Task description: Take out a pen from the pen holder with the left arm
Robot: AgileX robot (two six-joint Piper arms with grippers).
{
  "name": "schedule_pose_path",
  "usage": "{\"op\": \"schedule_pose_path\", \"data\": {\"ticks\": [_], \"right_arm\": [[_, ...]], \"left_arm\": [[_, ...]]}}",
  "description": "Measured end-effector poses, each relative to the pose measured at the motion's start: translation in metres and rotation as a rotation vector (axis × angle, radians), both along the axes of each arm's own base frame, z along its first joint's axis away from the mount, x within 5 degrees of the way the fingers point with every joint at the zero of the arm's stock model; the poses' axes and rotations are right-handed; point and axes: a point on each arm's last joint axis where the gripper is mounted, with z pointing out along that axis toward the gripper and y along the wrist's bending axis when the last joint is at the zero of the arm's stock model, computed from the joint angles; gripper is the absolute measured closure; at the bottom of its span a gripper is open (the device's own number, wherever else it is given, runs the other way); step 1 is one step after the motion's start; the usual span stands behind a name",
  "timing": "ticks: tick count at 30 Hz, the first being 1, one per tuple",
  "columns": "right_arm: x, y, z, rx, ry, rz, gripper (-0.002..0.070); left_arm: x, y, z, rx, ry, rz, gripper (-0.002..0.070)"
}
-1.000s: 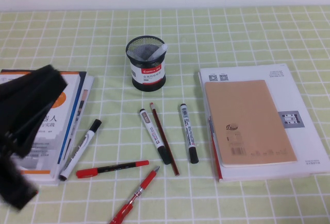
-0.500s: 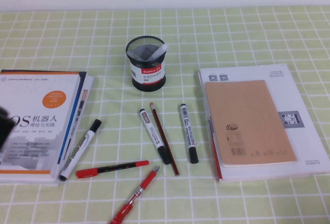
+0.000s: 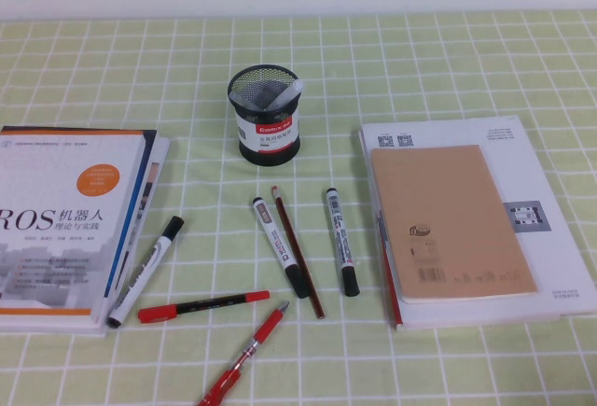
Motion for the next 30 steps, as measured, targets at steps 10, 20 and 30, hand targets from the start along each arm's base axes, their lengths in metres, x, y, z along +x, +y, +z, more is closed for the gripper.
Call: {"op": "schedule_pose_path", "data": {"ticks": [10,20,30], "right_arm": [[0.0,0.0,0.0,0.0,0.0,0.0,0.0689],[0.0,0.0,0.0,0.0,0.0,0.0,0.0689],[0.0,0.0,0.0,0.0,0.0,0.0,0.0689]], "left_arm": [[0.017,-0.001,-0.084,0.37,0.362,0.031,0.0675],[0.018,-0.001,-0.114,0.429,0.482,0.026,0.0675],[0.018,-0.001,-0.114,0.44,0.482,0.026,0.0675]]}}
